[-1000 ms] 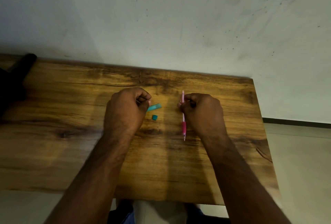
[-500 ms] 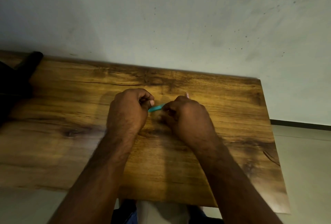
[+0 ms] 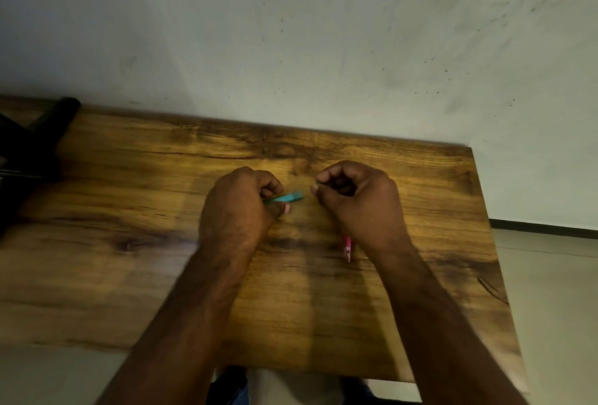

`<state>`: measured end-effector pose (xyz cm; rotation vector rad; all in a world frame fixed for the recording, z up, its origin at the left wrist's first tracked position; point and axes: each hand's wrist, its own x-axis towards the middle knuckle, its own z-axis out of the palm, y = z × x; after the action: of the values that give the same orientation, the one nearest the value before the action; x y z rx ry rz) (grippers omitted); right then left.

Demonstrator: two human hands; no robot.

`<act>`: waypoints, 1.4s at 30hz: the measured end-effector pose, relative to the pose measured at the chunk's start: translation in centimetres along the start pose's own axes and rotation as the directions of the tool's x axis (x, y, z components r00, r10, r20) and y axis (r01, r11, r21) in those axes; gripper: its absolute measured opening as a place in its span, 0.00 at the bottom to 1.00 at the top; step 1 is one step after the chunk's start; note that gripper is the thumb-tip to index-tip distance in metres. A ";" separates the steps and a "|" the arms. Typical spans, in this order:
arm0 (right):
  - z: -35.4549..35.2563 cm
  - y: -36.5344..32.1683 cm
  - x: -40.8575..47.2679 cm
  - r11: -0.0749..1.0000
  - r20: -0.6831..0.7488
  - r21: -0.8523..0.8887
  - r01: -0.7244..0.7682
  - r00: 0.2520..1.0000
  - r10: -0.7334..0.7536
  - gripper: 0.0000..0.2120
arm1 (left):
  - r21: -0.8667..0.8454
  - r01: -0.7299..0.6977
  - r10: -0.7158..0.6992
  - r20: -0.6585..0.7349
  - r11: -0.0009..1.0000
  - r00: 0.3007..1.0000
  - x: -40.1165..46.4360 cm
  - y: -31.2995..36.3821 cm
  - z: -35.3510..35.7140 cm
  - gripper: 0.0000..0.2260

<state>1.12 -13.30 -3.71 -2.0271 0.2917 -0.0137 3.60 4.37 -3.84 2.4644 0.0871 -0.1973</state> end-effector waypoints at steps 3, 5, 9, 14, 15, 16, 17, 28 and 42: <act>-0.5 0.0 0.2 0.973 -0.033 0.222 -0.068 0.996 0.078 0.07 | 0.033 -0.025 0.025 -0.017 0.999 1.000 0.0 0.1 0.2 0.08; -0.6 -0.1 0.2 0.950 -0.033 0.301 -0.086 0.994 0.100 0.06 | 0.038 -0.043 0.044 -0.015 0.998 0.999 -0.1 0.1 0.2 0.06; -0.6 0.0 0.4 0.932 -0.017 0.344 -0.113 0.992 0.127 0.06 | -0.049 -0.165 0.162 -0.048 0.985 0.986 -0.3 0.4 0.3 0.06; -0.7 0.3 0.6 0.935 -0.008 0.336 -0.108 0.993 0.118 0.07 | -0.120 -0.326 0.314 -0.104 0.938 0.944 -0.4 1.3 0.1 0.07; -0.8 0.4 0.6 0.938 -0.008 0.330 -0.102 0.994 0.111 0.08 | -0.122 -0.347 0.335 -0.110 0.930 0.936 -0.4 1.3 0.0 0.07; -0.9 0.4 0.6 0.941 -0.008 0.325 -0.095 0.995 0.104 0.08 | -0.123 -0.364 0.351 -0.114 0.923 0.930 -0.5 1.3 0.0 0.07; -1.0 0.4 0.6 0.943 -0.008 0.322 -0.088 0.995 0.096 0.08 | -0.125 -0.375 0.362 -0.116 0.918 0.925 -0.5 1.3 -0.1 0.07; -1.5 -0.1 0.6 0.972 0.038 0.230 -0.057 0.998 0.049 0.08 | -0.120 -0.450 0.444 -0.076 0.885 0.893 -0.3 0.9 -0.2 0.07; -2.7 0.1 0.4 0.993 0.141 0.115 0.001 0.990 -0.018 0.07 | -0.146 -0.505 0.514 0.026 0.851 0.858 -0.2 0.2 -0.6 0.07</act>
<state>1.14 -15.76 -2.61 -1.9043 0.1868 0.1054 3.51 4.55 -3.25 2.2507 -0.5640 -0.0337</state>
